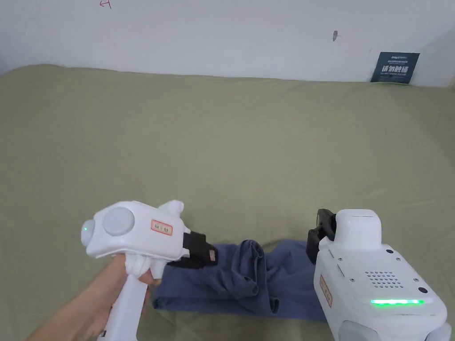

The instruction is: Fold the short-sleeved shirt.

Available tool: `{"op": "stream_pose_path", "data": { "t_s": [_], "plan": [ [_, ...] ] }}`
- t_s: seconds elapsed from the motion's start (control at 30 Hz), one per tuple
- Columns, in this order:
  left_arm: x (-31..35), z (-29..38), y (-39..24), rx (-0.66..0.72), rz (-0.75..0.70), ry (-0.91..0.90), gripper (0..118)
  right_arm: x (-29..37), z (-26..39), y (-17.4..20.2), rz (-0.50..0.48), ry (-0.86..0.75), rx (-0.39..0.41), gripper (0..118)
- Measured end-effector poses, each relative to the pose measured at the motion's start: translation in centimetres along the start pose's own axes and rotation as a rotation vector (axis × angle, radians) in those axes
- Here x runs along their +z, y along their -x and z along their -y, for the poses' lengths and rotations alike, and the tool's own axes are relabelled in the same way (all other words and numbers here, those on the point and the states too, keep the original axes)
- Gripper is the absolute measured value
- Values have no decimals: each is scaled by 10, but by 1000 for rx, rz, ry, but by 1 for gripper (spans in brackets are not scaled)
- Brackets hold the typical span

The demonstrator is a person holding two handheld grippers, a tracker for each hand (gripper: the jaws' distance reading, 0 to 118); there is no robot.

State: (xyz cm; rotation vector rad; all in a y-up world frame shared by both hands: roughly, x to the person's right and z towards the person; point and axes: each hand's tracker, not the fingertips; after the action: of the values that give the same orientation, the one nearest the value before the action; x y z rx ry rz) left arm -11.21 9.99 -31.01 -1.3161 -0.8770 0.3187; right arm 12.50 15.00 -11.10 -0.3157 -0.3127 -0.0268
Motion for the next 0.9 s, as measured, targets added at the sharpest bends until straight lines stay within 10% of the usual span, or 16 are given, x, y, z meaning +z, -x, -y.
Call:
{"op": "stream_pose_path", "data": {
  "t_s": [0.27,0.63,0.9],
  "plan": [
    [-97,17,-2,46,9,48,1,-2,-2,5,-4,9,33,0],
    [76,11,35,11,42,-72,1,2,-5,10,32,-53,49,0],
    [85,16,81,90,-51,-61,1,8,-5,8,42,-59,44,0]
  ]
}}
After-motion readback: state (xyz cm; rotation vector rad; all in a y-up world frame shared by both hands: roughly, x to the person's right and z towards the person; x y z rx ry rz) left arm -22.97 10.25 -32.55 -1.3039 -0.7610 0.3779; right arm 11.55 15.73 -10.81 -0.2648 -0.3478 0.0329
